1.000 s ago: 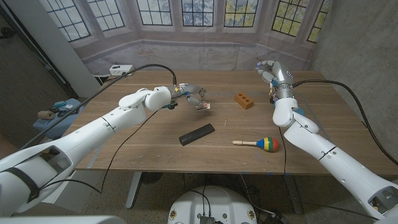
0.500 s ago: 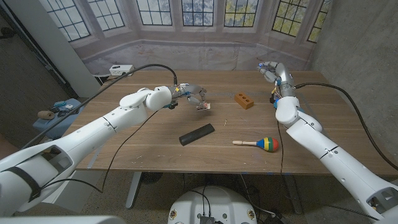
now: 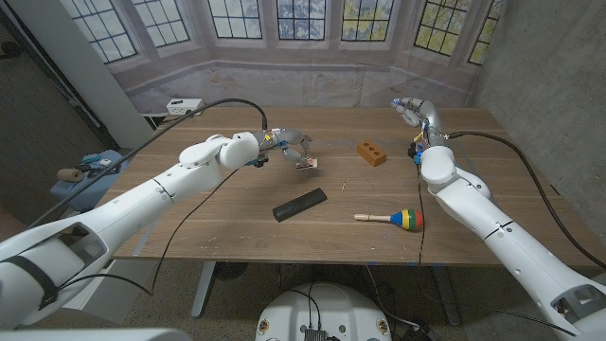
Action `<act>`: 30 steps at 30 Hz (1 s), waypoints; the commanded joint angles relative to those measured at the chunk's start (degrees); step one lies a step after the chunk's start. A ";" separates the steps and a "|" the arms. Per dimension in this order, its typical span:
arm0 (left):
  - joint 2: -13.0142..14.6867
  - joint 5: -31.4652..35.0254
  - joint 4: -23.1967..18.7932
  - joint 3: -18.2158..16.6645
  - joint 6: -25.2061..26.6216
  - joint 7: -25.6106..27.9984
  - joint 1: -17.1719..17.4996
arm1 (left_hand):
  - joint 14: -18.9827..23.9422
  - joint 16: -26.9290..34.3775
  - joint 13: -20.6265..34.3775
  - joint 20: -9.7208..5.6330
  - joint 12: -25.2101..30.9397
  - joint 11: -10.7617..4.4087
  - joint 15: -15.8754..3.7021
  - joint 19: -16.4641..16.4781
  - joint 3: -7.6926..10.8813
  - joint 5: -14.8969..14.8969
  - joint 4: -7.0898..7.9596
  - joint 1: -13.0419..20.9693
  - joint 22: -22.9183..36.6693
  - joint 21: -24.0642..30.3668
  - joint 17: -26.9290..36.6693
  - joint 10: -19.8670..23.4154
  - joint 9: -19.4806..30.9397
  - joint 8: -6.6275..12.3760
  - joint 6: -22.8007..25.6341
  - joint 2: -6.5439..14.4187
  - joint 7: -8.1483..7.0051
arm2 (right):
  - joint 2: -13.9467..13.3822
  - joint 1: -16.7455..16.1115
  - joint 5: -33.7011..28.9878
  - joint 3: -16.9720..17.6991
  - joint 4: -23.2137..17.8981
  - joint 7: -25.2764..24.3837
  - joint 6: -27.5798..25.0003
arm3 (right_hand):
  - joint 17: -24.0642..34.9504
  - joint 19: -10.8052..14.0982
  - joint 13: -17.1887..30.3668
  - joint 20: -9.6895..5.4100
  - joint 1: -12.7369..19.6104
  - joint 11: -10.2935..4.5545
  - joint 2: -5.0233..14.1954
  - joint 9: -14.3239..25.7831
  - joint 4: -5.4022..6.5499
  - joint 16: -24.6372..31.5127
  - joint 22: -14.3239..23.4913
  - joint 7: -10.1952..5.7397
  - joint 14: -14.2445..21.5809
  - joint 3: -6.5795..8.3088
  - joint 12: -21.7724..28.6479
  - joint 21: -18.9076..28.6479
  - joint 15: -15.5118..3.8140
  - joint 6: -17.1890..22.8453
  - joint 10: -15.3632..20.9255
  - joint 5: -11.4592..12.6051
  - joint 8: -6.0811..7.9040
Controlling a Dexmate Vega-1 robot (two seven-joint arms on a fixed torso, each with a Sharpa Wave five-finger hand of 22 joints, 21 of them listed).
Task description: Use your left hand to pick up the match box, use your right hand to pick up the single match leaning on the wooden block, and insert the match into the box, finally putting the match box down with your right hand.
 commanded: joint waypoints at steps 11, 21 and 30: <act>1.97 -0.06 -0.07 -0.86 -0.73 -0.61 1.02 | -0.74 0.13 0.22 0.13 0.16 -0.01 0.24 -0.75 -0.31 -0.24 -0.10 -0.54 0.23 -0.41 0.21 -0.73 0.05 -0.48 -1.03 -0.04 0.14 | 2.14 2.05 12.20 -0.06 2.91 2.13 1.39 | -0.03 -0.37 0.01 -2.83 -0.14 0.06 0.08 -0.04 -0.40 -0.24 0.12 -0.20 -0.36 -0.04 -0.20 0.02 -7.05 -0.31 -0.32 0.00 -0.30; 1.80 0.22 1.02 -0.60 -1.57 -1.19 0.38 | -1.34 0.13 0.23 0.08 0.01 0.04 0.22 -1.45 -0.41 -0.35 0.11 -0.99 0.23 -0.72 0.29 -1.68 -0.05 -0.93 -2.37 0.05 0.36 | 2.72 2.51 15.79 0.11 4.38 2.60 2.60 | -0.05 -0.46 -0.04 -2.83 -0.21 0.11 0.17 -0.07 -0.49 -0.22 0.12 -0.17 -0.51 -0.02 -0.19 0.04 -7.06 -0.47 -0.44 -0.03 -0.33; 1.49 0.36 1.86 -0.30 -1.94 -1.76 -0.18 | -1.90 0.07 0.24 0.01 0.02 0.09 0.33 -1.95 -0.47 -0.42 0.18 -1.26 0.24 -0.93 0.30 -2.13 -0.15 -1.13 -3.04 0.06 0.45 | 2.92 3.03 17.92 -0.08 5.40 2.84 3.27 | -0.06 -0.48 -0.07 -2.82 -0.31 0.13 0.22 -0.10 -0.54 -0.20 0.13 -0.16 -0.62 -0.02 -0.14 0.08 -6.83 -0.51 -0.47 -0.05 -0.32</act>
